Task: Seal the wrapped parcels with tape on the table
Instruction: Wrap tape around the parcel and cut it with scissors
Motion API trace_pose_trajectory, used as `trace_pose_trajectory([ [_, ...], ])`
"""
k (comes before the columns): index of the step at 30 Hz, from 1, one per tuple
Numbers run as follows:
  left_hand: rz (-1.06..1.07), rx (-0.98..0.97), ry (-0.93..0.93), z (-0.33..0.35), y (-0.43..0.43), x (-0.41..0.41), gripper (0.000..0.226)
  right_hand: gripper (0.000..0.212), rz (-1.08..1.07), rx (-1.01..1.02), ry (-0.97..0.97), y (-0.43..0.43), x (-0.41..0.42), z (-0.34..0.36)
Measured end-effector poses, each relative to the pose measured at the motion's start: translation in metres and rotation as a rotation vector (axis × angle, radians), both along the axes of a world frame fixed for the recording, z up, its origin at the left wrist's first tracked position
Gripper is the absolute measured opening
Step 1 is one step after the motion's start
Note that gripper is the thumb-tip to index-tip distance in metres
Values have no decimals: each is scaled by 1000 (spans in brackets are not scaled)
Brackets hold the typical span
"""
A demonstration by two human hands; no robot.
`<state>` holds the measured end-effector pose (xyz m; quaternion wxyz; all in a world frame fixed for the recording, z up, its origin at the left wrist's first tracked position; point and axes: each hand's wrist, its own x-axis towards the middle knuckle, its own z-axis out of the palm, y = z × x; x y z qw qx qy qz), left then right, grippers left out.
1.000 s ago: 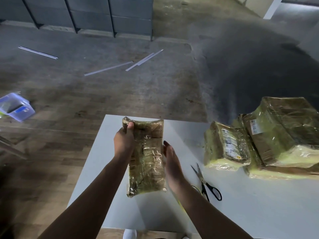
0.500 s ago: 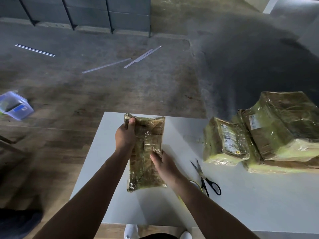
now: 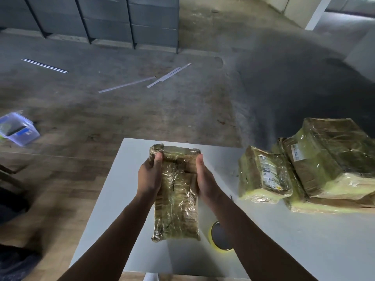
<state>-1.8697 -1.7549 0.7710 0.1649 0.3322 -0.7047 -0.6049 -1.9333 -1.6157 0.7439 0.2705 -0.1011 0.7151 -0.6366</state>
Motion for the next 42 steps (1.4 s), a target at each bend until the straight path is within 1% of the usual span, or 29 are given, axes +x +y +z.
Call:
trace_pose_trajectory([
  [1,9,-27,6,1,2,1,42,77,-25,32,11,-1,2,5],
  [4,20,-123,12,10,14,2,27,58,-246,191,227,3,2,19],
  [6,37,-165,38,18,23,-1,20,55,-323,361,464,10,8,26],
  [8,40,-174,37,21,28,-8,20,54,-323,443,765,11,27,26],
  [9,27,-184,10,21,29,-13,21,55,-289,475,879,10,38,20],
  [10,3,-202,-24,21,32,-18,23,59,-228,504,932,8,48,13],
  [11,-38,-237,-55,20,34,-22,26,67,-160,529,911,4,57,7],
  [12,-89,-271,-65,20,39,-25,29,76,-100,564,849,0,61,-4],
  [13,-145,-296,-53,22,44,-27,30,83,-49,628,810,-2,61,-13],
  [14,-207,-315,-23,22,49,-27,29,85,-32,701,779,-3,57,-22],
  [15,-275,-324,5,20,53,-26,29,82,-33,737,736,-2,50,-26],
  [16,-327,-325,23,16,55,-25,31,75,-58,699,669,2,42,-28],
  [17,-346,-329,23,11,54,-23,33,67,-89,618,595,8,33,-28],
  [18,-321,-333,-12,4,50,-21,35,60,-129,539,538,15,25,-25],
  [20,-216,-334,-159,-15,35,-19,40,47,-191,495,451,31,10,-15],
  [22,-198,-322,-370,-38,15,-17,48,37,-222,512,326,46,-3,-9],
  [23,-235,-269,-464,-45,9,-15,53,30,-228,524,276,53,-9,-9],
  [24,-286,-165,-524,-53,7,-14,56,26,-235,525,247,58,-13,-11],
  [25,-342,-33,-535,-57,8,-13,55,24,-245,525,233,62,-16,-12],
  [26,-377,102,-501,-59,11,-13,47,25,-260,526,242,65,-20,-16],
  [27,-388,192,-439,-61,16,-13,35,27,-269,541,261,67,-23,-20],
  [28,-383,207,-390,-64,21,-14,22,29,-286,551,277,69,-27,-26],
  [29,-359,182,-349,-66,24,-17,19,31,-305,565,275,70,-31,-30],
  [32,-281,106,-316,-69,31,-29,24,49,-351,602,296,75,-44,-31],
  [34,-250,80,-300,-67,38,-42,27,61,-349,624,304,78,-54,-25],
  [35,-244,61,-302,-63,41,-48,26,65,-339,636,296,79,-61,-24],
  [38,-233,-15,-328,-62,51,-66,22,73,-285,621,259,83,-83,-28],
  [40,-234,-34,-331,-65,56,-75,27,80,-248,652,226,86,-95,-31],
  [42,-236,-62,-358,-68,60,-82,35,81,-205,734,207,90,-104,-35],
])
